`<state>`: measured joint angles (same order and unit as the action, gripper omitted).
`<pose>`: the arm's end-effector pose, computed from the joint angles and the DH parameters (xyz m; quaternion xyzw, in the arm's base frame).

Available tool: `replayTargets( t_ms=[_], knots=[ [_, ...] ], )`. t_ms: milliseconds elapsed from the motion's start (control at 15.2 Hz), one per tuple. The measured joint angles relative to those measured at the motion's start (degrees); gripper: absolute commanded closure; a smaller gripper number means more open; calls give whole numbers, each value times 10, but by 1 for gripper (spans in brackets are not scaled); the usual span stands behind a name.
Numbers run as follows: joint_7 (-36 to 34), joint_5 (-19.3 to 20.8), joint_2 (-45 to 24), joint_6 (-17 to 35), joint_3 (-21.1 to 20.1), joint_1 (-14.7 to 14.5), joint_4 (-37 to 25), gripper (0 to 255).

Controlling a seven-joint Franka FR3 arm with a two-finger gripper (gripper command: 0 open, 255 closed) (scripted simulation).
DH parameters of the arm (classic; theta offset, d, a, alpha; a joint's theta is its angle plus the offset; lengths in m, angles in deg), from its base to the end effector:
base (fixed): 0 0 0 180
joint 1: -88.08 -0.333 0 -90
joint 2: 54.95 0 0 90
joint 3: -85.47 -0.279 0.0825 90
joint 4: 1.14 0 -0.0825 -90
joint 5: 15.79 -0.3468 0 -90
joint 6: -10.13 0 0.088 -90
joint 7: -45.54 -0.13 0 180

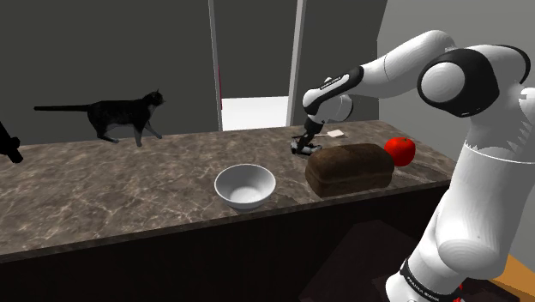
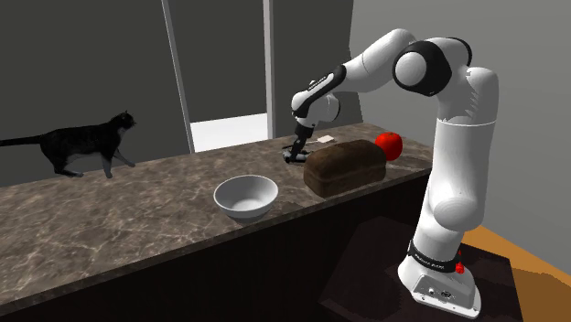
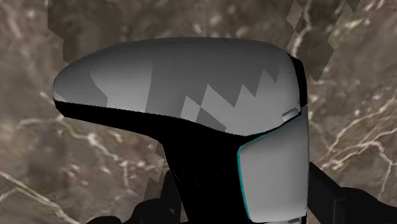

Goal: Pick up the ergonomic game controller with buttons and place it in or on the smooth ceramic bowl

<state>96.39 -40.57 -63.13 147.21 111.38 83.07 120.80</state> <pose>0.5128 -0.1830 0.3275 -0.9828 -0.1151 -0.1311 0.0609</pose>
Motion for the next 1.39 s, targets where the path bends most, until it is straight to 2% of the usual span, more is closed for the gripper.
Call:
replayTargets(
  t_ms=[594, 1386],
  knots=[
    [-3, 3, 2, -3, 0, 0, -2, 255],
    [-52, 57, 50, -74, 9, -5, -38, 255]
  ],
)
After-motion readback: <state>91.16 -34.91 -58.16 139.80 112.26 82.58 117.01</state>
